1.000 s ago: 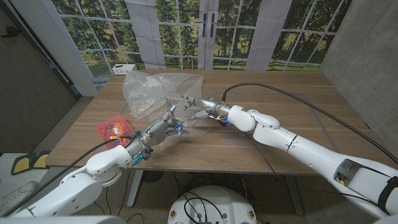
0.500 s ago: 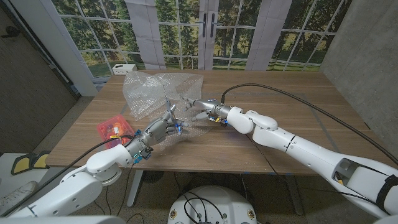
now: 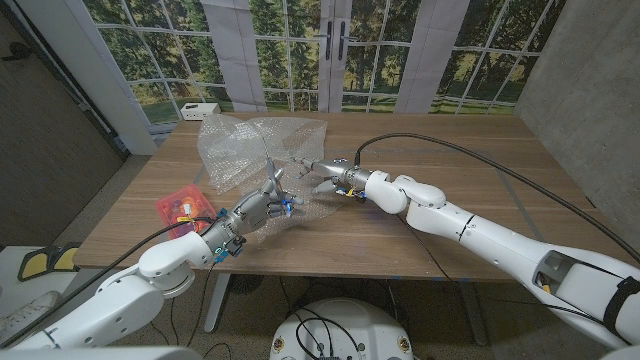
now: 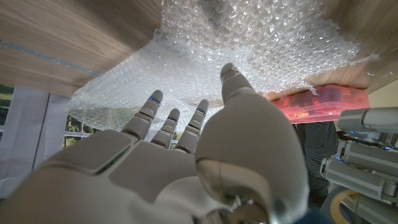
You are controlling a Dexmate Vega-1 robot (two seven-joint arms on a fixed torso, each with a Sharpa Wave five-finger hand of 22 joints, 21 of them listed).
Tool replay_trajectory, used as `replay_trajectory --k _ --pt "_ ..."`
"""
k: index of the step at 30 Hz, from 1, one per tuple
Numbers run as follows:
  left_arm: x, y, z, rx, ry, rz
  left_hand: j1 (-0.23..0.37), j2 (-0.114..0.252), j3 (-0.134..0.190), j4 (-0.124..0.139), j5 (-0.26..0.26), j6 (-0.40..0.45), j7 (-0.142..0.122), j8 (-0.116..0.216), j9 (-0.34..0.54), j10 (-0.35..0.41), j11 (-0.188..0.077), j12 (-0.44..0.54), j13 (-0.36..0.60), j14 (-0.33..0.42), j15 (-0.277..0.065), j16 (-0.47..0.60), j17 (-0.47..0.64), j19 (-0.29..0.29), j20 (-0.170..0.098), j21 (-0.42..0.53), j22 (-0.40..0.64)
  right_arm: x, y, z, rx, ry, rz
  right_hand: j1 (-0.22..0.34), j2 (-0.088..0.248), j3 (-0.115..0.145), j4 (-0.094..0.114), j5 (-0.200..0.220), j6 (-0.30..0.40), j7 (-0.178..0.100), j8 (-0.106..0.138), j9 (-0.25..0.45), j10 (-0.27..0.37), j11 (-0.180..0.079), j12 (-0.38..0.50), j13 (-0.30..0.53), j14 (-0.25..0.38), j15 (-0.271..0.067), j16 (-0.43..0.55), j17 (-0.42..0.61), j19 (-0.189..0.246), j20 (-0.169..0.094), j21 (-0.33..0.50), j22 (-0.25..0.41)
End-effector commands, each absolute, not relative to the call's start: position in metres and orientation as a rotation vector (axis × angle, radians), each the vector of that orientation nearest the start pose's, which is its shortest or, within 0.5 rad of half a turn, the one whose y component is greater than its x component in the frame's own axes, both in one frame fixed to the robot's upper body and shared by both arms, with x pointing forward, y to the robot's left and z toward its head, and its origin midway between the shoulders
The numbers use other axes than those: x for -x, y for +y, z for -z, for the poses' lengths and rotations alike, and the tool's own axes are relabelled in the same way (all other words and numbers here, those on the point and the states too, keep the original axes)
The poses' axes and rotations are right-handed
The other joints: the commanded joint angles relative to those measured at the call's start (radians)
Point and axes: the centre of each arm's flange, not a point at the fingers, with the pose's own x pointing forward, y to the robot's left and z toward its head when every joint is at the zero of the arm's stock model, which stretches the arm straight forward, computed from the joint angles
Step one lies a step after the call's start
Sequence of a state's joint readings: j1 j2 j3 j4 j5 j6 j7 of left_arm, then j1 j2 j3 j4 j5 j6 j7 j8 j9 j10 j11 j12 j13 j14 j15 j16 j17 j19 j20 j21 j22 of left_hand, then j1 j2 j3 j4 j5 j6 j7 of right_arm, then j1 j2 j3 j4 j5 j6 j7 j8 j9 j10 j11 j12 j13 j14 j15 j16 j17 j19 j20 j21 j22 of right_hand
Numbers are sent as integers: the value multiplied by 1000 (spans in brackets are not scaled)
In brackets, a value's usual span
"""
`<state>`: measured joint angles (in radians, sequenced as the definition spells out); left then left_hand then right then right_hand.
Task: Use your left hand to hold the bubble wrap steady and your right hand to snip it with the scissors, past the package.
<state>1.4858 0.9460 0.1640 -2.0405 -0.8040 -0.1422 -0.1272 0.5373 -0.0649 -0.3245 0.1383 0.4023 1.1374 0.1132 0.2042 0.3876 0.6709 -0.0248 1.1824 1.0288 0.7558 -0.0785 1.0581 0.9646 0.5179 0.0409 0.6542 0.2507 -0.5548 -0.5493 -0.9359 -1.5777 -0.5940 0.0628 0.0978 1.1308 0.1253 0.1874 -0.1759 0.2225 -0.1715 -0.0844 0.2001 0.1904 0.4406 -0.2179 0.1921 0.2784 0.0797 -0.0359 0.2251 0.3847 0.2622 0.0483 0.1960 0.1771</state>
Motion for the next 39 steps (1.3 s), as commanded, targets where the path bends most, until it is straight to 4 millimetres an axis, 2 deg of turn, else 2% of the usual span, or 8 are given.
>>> replay_trajectory --k 1,15,19,22,29,33,36,39 --pt "-472 257 104 -113 -402 593 3 9 -6 3 -3 -33 61 6 3 52 -42 8 9 4 -8 4 1 12 0 1 1 -601 -35 31 1543 -847 -494 13 -1 10 0 8 -28 -2 7 2 4 0 6 2 0 -174 -1 -2 2 -8 0 -1" --pt "-470 256 105 -101 -413 582 6 14 -5 2 -6 -29 59 7 4 56 -45 5 1 4 -8 8 1 14 0 1 1 -604 -36 33 1589 -838 -493 14 -8 9 10 15 -25 4 7 2 7 4 11 5 -6 -169 -4 -11 -8 -7 -3 -1" --pt "-470 256 105 -101 -415 584 6 15 -5 2 -7 -26 58 7 4 55 -42 10 9 4 -6 9 2 13 -1 2 3 -604 -36 34 1612 -833 -488 9 -3 11 19 24 -29 9 4 3 -8 41 22 20 -1 -149 -2 -16 -12 -7 -2 -1" --pt "-469 256 105 -100 -416 583 5 14 -5 1 -7 -26 59 7 4 58 -42 8 4 3 -7 11 3 13 -1 2 3 -605 -37 33 1621 -826 -489 8 -4 11 21 28 -30 13 2 3 1 50 36 30 -3 -141 -4 -19 -12 -6 -2 -1" --pt "-468 256 106 -99 -418 586 5 15 -5 1 -8 -26 58 7 4 56 -42 7 2 4 -8 11 1 14 -1 2 2 -606 -37 35 1641 -819 -477 -4 -4 7 30 31 -23 12 2 4 13 40 56 45 7 -135 -2 -20 -12 -6 -1 -2" --pt "-469 255 105 -103 -422 590 5 16 -5 1 -9 -27 59 7 6 61 -45 5 -4 5 -7 12 1 14 -1 2 3 -607 -39 37 1636 -801 -481 -15 -5 2 35 32 -10 11 4 4 31 46 79 61 24 -136 3 -22 -3 -6 3 -2" --pt "-469 255 104 -102 -423 592 5 16 -5 1 -9 -27 60 7 6 58 -42 7 0 3 -7 11 0 14 -2 2 3 -607 -39 39 1646 -796 -481 -19 -5 2 34 36 -1 9 3 3 73 34 116 81 47 -141 9 -24 7 -4 5 -2" --pt "-469 255 104 -103 -423 593 5 15 -6 1 -10 -25 60 7 6 57 -43 10 5 3 -6 13 2 16 -2 2 3 -607 -39 40 1658 -795 -476 -11 -1 7 29 40 4 3 3 3 81 26 129 91 57 -150 10 -27 11 -9 6 -2"
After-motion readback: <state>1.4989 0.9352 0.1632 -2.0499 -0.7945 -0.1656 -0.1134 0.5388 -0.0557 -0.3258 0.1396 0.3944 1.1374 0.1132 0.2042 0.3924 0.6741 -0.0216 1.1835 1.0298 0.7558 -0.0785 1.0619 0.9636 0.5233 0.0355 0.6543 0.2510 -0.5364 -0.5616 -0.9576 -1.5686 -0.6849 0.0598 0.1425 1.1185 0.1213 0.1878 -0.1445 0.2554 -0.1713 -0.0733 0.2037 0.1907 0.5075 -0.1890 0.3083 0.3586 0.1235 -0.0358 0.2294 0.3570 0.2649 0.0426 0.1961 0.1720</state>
